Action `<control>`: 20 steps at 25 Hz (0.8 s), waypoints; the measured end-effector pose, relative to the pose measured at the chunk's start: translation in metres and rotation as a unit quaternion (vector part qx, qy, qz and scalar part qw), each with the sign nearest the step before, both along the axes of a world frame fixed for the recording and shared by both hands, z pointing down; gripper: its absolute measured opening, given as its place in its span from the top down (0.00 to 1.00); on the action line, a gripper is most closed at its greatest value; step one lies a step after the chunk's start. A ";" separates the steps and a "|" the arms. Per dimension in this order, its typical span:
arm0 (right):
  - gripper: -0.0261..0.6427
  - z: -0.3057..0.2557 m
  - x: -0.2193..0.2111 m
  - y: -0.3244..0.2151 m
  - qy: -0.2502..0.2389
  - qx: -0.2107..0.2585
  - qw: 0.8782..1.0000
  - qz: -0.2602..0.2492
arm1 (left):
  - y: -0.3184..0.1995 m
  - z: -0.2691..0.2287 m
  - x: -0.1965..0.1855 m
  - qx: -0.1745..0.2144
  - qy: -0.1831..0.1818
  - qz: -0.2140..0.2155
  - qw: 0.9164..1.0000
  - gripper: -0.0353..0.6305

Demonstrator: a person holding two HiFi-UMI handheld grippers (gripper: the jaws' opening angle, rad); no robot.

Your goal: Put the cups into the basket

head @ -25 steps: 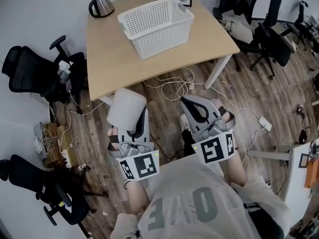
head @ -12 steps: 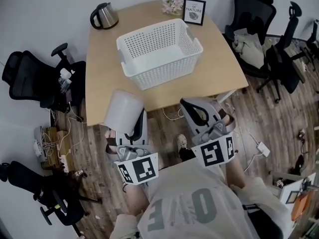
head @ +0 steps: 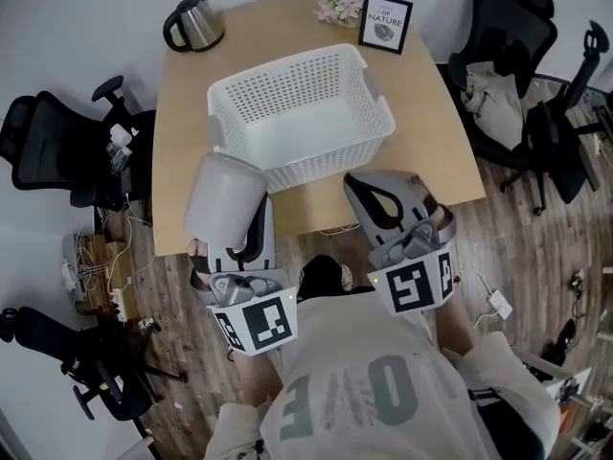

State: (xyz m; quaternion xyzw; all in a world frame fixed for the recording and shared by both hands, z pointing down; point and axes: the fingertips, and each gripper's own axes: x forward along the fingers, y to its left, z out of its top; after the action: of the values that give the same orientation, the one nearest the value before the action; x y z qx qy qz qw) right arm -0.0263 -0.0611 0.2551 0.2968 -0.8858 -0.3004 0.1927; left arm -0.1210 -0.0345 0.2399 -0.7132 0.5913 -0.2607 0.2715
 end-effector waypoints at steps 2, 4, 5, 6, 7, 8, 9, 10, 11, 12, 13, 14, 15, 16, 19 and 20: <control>0.96 -0.003 -0.002 -0.010 -0.009 -0.001 1.000 -0.001 | -0.009 -0.004 -0.003 -0.001 -0.005 -0.003 1.000 0.87; 0.96 -0.008 -0.004 -0.018 -0.021 -0.001 1.000 -0.003 | -0.021 -0.012 -0.007 0.002 -0.013 -0.004 1.000 0.87; 0.96 -0.011 -0.004 -0.023 -0.027 0.000 1.000 -0.004 | -0.027 -0.017 -0.009 0.004 -0.018 -0.003 1.000 0.87; 0.96 -0.014 -0.005 -0.028 -0.032 0.001 0.999 -0.004 | -0.033 -0.022 -0.010 0.007 -0.023 -0.001 1.000 0.87; 0.96 -0.018 -0.006 -0.034 -0.037 0.005 0.999 -0.003 | -0.039 -0.027 -0.010 0.011 -0.027 0.001 1.000 0.87; 0.96 -0.022 -0.007 -0.041 -0.042 0.009 0.999 -0.002 | -0.045 -0.031 -0.011 0.016 -0.029 0.002 0.999 0.87; 0.96 -0.026 -0.008 -0.048 -0.046 0.015 0.999 0.001 | -0.051 -0.036 -0.012 0.020 -0.031 0.004 0.999 0.87; 0.96 -0.029 -0.009 -0.054 -0.051 0.019 0.999 0.005 | -0.057 -0.040 -0.013 0.024 -0.032 0.008 0.999 0.87; 0.96 -0.033 -0.011 -0.061 -0.054 0.022 0.998 0.008 | -0.064 -0.044 -0.014 0.027 -0.034 0.013 0.999 0.87; 0.96 -0.036 -0.012 -0.068 -0.056 0.024 0.998 0.012 | -0.071 -0.048 -0.015 0.028 -0.036 0.018 0.999 0.87; 0.96 -0.039 -0.013 -0.074 -0.056 0.026 0.998 0.014 | -0.079 -0.052 -0.016 0.029 -0.039 0.024 0.999 0.87; 0.96 -0.042 -0.014 -0.079 -0.056 0.028 0.998 0.016 | -0.086 -0.058 -0.017 0.029 -0.042 0.030 0.998 0.87; 0.96 -0.044 -0.015 -0.085 -0.055 0.028 0.998 0.016 | -0.093 -0.065 -0.017 0.029 -0.046 0.039 0.998 0.87; 0.96 -0.046 -0.016 -0.090 -0.058 0.025 0.998 0.014 | -0.099 -0.074 -0.016 0.028 -0.051 0.049 0.997 0.87; 0.96 -0.049 -0.018 -0.106 -0.090 -0.010 0.996 0.003 | -0.109 -0.096 -0.015 0.032 -0.050 0.085 0.995 0.87; 0.96 -0.050 -0.019 -0.110 -0.105 -0.025 0.994 0.003 | -0.113 -0.101 -0.015 0.031 -0.054 0.093 0.994 0.87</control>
State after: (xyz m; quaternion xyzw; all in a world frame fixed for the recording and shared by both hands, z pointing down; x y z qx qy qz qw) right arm -0.0448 -0.1711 0.2054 0.3245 -0.9074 -0.2449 0.1068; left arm -0.1362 -0.1471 0.1393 -0.7412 0.5146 -0.2539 0.3484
